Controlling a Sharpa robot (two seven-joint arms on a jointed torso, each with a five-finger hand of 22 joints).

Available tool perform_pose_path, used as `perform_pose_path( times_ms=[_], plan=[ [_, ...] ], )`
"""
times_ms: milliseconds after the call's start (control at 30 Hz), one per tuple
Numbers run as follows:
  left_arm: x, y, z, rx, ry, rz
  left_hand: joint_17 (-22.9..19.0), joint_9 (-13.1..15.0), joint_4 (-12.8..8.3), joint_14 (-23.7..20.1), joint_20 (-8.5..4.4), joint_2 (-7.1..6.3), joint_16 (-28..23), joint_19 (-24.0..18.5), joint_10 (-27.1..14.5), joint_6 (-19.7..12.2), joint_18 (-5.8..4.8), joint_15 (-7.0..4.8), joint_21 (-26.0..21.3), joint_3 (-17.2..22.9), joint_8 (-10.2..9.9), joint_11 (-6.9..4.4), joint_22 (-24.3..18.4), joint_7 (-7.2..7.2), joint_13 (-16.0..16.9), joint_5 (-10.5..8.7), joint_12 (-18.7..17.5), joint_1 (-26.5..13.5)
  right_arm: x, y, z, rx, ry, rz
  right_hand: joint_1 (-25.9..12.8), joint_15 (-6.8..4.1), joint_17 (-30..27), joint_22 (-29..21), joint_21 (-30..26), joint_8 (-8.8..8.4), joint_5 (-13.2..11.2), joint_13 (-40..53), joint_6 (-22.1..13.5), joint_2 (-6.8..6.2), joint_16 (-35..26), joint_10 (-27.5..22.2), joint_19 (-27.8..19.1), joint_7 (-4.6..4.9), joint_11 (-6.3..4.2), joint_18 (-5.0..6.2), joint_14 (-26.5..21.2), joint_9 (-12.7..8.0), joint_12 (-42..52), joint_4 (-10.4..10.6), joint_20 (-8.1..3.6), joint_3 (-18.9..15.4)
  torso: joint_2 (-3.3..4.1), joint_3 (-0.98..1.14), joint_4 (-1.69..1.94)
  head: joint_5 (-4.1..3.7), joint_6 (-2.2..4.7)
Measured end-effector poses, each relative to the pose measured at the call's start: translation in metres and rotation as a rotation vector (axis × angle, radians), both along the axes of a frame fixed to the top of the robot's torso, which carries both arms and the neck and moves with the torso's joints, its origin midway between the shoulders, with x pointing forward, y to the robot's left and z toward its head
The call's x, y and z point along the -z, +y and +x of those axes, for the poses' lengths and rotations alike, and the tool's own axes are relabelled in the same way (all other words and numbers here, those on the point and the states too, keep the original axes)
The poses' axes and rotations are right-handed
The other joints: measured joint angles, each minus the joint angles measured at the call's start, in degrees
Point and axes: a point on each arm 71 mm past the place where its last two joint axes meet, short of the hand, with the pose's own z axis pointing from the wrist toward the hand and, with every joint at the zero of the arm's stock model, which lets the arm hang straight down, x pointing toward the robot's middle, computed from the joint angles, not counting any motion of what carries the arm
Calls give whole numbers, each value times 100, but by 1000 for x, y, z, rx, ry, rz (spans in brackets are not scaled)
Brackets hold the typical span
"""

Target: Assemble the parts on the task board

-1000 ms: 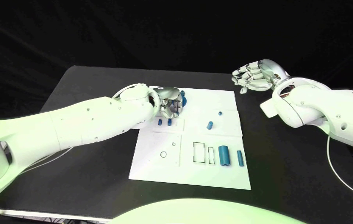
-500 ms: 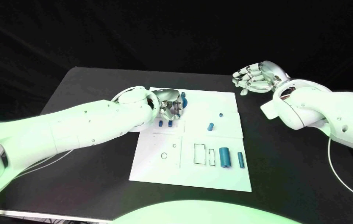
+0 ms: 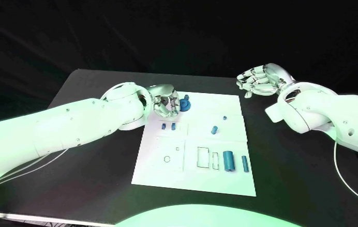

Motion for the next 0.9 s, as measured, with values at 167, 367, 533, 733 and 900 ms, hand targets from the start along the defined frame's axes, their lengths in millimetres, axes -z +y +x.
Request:
perform_pose_path(
  times_ms=[167, 367, 533, 733, 900],
  plan=[
    [0, 10, 1, -17, 14, 2, -36, 0, -15, 0, 0, 0, 0, 0, 0, 0, 0, 0, 0, -15, -22, 0, -24, 0, -5, 0, -28, 0, 0, 0, 0, 1, 0, 0, 0, 0, 0, -10, -27, 0, 0, -11, -1, 0, -31, 0, 0, -1, 0, 0, 0, 0, 0, 0, 0, 0, 3, -7, 0, 1, 5],
    [2, 15, 2, -22, 29, 12, -58, 0, -15, 0, 0, -23, 0, 0, 0, 0, 0, 0, 0, -15, -50, 0, -52, 0, -5, 0, -37, -23, 0, -1, 0, 2, -1, 0, 0, 0, 5, -11, -27, 0, 0, -12, 13, 0, -34, 6, 0, 12, 6, 0, 0, 0, 0, -16, 0, 16, 8, -13, 0, -1, 9],
    [4, 17, 4, -25, 37, 23, -63, 2, -15, 0, 0, -24, 0, 0, -1, 0, 0, 0, 0, -15, -50, 0, -58, 0, -7, -1, -37, -23, 0, 0, 0, 1, -2, 0, 0, 0, 5, -17, -27, 0, 0, -20, 14, 0, -34, 6, 0, 13, 7, 0, 0, 0, 0, -16, 0, 16, 12, -17, -3, -2, 6],
    [6, 17, 5, -22, 43, 34, -63, 10, -30, 0, 0, -24, 0, 0, 19, 0, 0, 0, 0, -31, -50, -20, -58, 0, -12, -1, -71, -23, 0, -1, 0, 2, -2, 0, 0, 0, 4, -17, -27, 0, 0, -20, 14, 0, -34, 7, 0, 12, 7, 0, 0, 0, 0, -16, 0, 16, 13, -16, -7, 7, -6],
    [9, 17, 7, -22, 44, 45, -63, 10, -30, 0, 0, -24, 0, 0, 19, 0, 0, 0, 0, -31, -51, -20, -57, 0, -14, -2, -71, -23, 0, -1, 0, 2, -2, 0, 0, 0, 4, -17, -27, 0, 0, -20, 14, 0, -34, 7, 0, 12, 7, 0, 0, 0, 0, -16, 0, 16, 13, -7, -9, 12, -14]
  ],
)
